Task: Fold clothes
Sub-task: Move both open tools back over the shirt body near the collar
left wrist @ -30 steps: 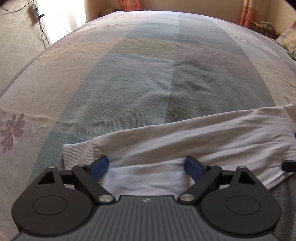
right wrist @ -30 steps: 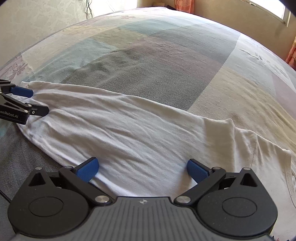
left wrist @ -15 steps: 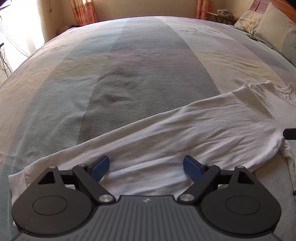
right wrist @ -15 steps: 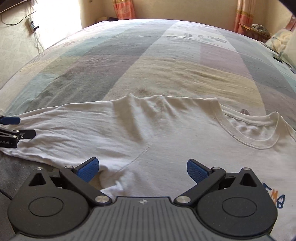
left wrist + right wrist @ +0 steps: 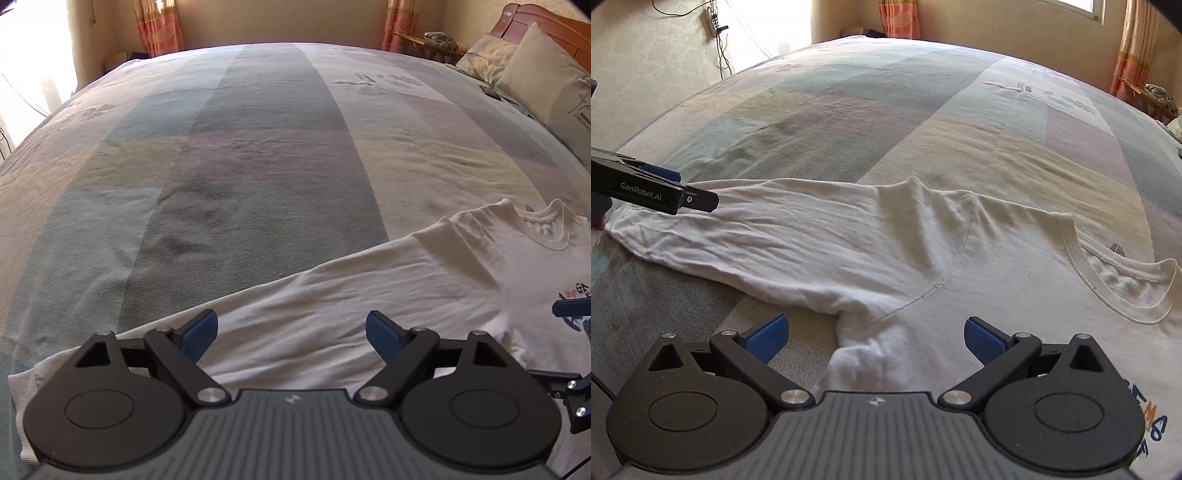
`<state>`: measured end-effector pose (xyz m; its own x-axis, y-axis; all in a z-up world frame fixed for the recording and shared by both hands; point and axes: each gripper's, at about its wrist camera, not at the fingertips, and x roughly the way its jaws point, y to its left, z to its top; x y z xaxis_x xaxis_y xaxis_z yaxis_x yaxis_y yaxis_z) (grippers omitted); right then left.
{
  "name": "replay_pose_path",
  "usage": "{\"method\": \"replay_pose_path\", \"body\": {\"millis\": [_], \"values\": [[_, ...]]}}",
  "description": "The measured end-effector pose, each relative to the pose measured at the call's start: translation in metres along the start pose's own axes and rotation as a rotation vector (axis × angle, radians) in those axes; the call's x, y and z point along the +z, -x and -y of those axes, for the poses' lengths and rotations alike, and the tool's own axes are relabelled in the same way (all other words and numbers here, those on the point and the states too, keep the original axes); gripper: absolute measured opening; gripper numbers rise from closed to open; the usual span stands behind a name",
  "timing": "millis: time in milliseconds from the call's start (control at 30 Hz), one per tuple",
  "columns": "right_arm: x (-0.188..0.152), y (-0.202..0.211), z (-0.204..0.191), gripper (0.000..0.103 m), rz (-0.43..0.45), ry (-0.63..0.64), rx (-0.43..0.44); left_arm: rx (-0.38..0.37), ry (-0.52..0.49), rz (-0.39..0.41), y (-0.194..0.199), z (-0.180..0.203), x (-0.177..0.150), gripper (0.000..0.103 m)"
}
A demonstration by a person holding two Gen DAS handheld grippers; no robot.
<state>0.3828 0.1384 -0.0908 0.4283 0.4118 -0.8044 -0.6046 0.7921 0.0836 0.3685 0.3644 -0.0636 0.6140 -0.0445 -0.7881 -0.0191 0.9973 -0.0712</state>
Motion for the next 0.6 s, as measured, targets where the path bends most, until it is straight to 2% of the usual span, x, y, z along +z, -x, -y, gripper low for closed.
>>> {"method": "replay_pose_path", "body": {"millis": [67,200,300,400,600], "values": [[-0.009,0.01,0.019,0.103,-0.025,-0.015,-0.014,-0.098,-0.032,0.008,-0.008,0.03,0.013,0.087],[-0.03,0.031,0.063,0.103,-0.068,-0.018,-0.103,-0.248,-0.068,0.015,-0.027,0.089,0.035,0.087],[-0.05,0.039,0.094,0.103,-0.111,-0.04,-0.157,-0.323,-0.073,-0.018,-0.047,0.124,0.044,0.088],[-0.067,0.042,0.116,0.103,-0.117,-0.079,-0.148,-0.251,-0.016,-0.05,-0.071,0.135,0.04,0.087],[-0.075,0.045,0.115,0.103,-0.049,-0.077,-0.149,-0.057,0.061,-0.046,-0.095,0.111,0.046,0.087]]}}
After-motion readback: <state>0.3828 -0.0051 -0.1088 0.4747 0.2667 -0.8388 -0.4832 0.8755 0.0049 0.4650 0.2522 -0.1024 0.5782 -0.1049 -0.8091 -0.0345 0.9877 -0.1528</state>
